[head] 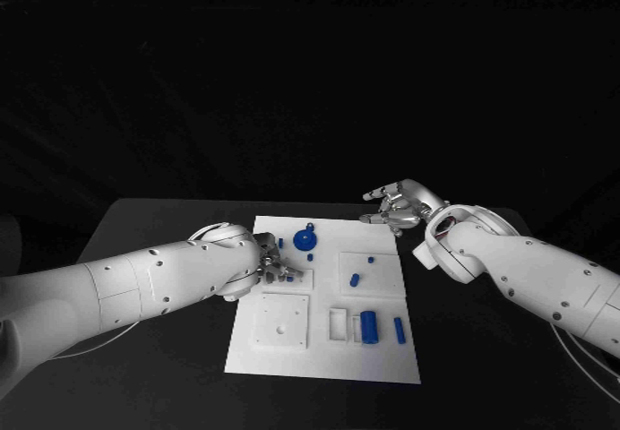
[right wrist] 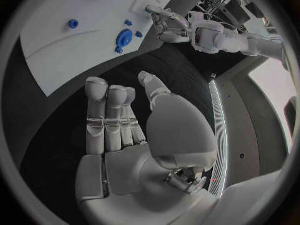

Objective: Assemble the parts on the task board

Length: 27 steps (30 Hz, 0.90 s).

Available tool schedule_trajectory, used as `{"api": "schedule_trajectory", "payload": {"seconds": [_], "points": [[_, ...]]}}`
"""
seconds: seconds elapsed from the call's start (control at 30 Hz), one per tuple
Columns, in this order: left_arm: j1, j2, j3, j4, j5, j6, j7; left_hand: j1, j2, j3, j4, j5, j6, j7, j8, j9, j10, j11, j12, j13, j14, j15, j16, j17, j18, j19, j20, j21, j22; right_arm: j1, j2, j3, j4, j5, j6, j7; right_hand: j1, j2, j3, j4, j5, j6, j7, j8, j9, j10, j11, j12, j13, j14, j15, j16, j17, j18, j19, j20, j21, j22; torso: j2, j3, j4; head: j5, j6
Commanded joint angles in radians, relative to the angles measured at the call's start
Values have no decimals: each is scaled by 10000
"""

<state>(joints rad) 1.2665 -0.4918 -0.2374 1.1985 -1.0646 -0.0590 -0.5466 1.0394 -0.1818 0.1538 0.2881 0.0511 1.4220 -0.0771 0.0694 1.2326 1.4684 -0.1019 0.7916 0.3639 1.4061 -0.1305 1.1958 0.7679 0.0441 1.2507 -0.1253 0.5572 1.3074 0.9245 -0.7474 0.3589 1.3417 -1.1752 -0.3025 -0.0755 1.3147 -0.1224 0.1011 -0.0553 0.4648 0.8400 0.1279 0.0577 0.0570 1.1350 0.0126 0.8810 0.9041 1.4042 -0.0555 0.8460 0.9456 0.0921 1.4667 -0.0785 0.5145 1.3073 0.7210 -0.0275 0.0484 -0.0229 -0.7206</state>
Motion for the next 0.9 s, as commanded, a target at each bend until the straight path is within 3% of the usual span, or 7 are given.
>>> {"api": "schedule_trajectory", "payload": {"seconds": [0.03,0.2,0.33,0.5,0.57,0.6,0.9], "points": [[-1,-12,6,-2,42,-144,178,39,-107,-26,37,-24,77,19,-27,-15,441,-51,51,-11,-2,-80,-26,5,-128,4,-75,18,184,-11,6,7,-1,55,110,111,-136,-1,-3,-25,61,41,5,-19,-10,-57,-5,-9,-10,-28,-41,-60,-13,172,309,6,-25,594,-5,0,0,2,2],[2,-204,88,137,245,-173,306,195,50,30,5,-27,-15,44,-52,-78,437,-49,19,-31,-35,-82,-92,-77,-137,-6,-93,4,179,-19,-13,7,-17,65,100,125,-152,3,-9,-14,66,20,6,-20,-11,-57,-3,-10,-14,-26,-41,-75,-22,173,311,7,-49,591,-15,-4,-4,2,38],[25,-405,509,340,808,-128,399,552,205,62,-122,-30,-413,167,-92,-469,425,15,-157,-110,-190,-62,-359,-409,-180,-75,-131,-83,152,-23,-39,8,-61,83,68,145,-159,2,-13,-10,66,21,5,-20,-11,-57,-4,-9,-14,-26,-41,-76,-23,173,311,7,-49,591,-16,-5,1,-8,75],[255,-592,923,425,1445,-55,554,846,571,3,-662,-26,-1987,630,-83,-2748,302,221,-709,-256,-535,23,-914,-984,-300,-246,-177,-419,40,-24,-50,8,-117,98,31,169,-168,2,-18,-3,65,22,4,-20,-11,-56,-4,-8,-14,-26,-40,-78,-25,173,312,7,-50,591,-8,-1,0,21,138],[392,-628,1004,365,1651,8,623,865,827,-38,-987,-3,-2779,939,-62,-4347,294,415,-931,-238,-605,148,-1005,-1055,-260,-260,-77,-586,-23,-24,-50,8,-134,104,22,176,-168,2,-18,-3,65,22,4,-20,-11,-56,-4,-8,-14,-26,-40,-78,-25,173,312,7,-50,591,-4,-6,-6,37,183],[498,-639,1046,280,1772,82,672,784,1074,-292,-1597,34,-2467,1014,-64,-6517,291,467,-1256,-189,-692,245,-1179,-1197,-141,-280,94,-884,-143,-24,-50,9,-146,108,17,181,-169,3,-21,-1,67,26,4,-20,-11,-57,-4,-10,-16,-28,-40,-82,-26,174,310,8,-59,589,0,-4,-14,44,194],[956,-339,1151,-852,2004,692,819,652,1353,-453,-2133,132,-2869,1199,-48,-8498,206,510,-1677,231,-784,239,-1195,-1400,-246,-36,11,-1430,10,-24,-29,13,-191,120,4,190,-170,4,-25,4,71,32,4,-19,-10,-59,-3,-14,-18,-32,-40,-87,-30,175,306,9,-77,585,45,-23,-28,60,306]]}}
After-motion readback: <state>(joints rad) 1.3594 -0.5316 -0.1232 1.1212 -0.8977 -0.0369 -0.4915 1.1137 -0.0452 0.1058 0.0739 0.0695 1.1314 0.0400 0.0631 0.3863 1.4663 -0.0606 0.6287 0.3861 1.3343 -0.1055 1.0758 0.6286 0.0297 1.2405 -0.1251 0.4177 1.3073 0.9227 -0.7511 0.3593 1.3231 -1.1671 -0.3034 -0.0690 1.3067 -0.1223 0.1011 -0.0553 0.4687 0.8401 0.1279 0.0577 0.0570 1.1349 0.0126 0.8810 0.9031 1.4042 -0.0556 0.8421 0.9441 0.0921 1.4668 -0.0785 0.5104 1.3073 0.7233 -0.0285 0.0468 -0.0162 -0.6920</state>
